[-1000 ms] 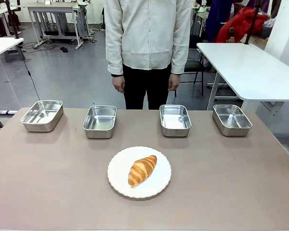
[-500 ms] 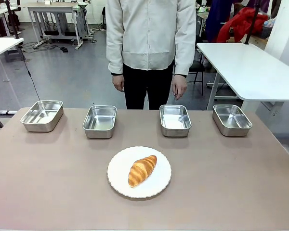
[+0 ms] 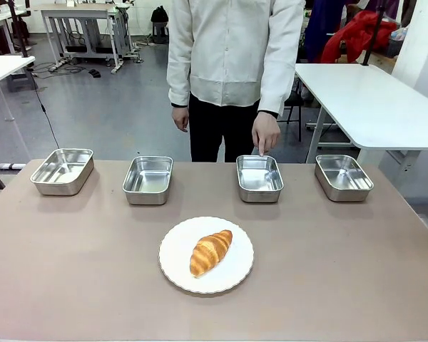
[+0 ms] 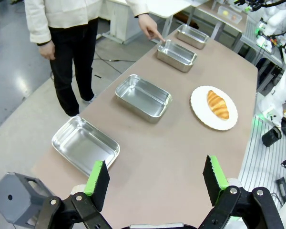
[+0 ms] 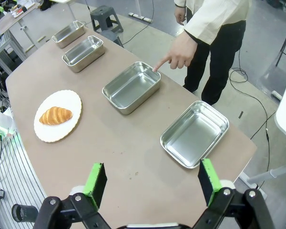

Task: Place the bread in the container.
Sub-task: Place the Butter Roll into the Airtight Container indicated by the human.

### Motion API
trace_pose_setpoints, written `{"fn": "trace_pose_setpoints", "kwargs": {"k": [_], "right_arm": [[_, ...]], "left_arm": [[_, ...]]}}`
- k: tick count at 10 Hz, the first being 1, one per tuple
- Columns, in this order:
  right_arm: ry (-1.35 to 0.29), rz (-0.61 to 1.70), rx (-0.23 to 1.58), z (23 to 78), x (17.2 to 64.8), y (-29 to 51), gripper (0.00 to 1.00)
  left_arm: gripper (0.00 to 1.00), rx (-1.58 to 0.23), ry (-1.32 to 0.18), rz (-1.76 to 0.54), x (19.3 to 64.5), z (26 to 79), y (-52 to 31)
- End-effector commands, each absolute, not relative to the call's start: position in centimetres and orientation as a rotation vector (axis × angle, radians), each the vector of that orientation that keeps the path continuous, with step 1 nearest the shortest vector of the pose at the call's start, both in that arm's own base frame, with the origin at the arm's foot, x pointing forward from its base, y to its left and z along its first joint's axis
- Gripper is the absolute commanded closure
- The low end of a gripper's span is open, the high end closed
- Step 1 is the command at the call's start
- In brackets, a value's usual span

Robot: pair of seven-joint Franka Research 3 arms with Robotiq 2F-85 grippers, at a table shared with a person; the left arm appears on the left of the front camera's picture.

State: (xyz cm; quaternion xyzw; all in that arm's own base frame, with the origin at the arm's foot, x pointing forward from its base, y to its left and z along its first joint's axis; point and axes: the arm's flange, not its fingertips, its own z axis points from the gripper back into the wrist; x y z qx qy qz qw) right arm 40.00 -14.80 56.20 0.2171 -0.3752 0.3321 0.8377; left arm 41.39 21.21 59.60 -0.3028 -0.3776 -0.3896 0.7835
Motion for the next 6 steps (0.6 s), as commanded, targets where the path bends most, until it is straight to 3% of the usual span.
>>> {"fn": "trace_pose_setpoints", "kwargs": {"k": [1, 6], "right_arm": [[-0.809, 0.711, 0.466, 56.33, 40.02, -14.82, 0.0], [-0.809, 0.711, 0.466, 56.33, 40.02, -14.82, 0.0]], "left_arm": [[0.0, -0.657, -0.821, -0.852, 41.17, 59.68, 21.32], [0.0, -0.657, -0.821, -0.852, 41.17, 59.68, 21.32]]}}
